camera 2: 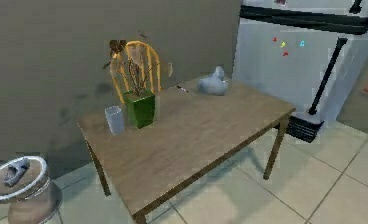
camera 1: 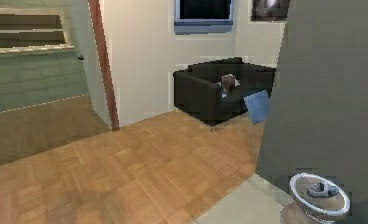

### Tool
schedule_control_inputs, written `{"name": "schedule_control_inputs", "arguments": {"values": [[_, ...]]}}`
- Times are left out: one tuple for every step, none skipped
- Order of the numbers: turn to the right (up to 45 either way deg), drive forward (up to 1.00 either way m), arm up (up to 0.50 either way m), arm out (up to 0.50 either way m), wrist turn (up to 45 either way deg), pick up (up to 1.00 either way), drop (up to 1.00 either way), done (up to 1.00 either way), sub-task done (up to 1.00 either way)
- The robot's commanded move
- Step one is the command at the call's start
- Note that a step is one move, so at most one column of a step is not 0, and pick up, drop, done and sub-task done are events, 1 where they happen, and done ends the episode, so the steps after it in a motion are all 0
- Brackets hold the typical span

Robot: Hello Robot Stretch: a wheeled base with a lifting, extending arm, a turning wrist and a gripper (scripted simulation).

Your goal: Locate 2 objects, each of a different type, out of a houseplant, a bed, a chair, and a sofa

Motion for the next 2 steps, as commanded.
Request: {"name": "schedule_control_inputs", "arguments": {"values": [[0.0, 0.35, 0.00, 0.00, 0.0, 0.00, 0.00, 0.00, 0.00], [45.0, 0.00, 0.00, 0.00, 0.0, 0.00, 0.00, 0.00, 0.00]]}}
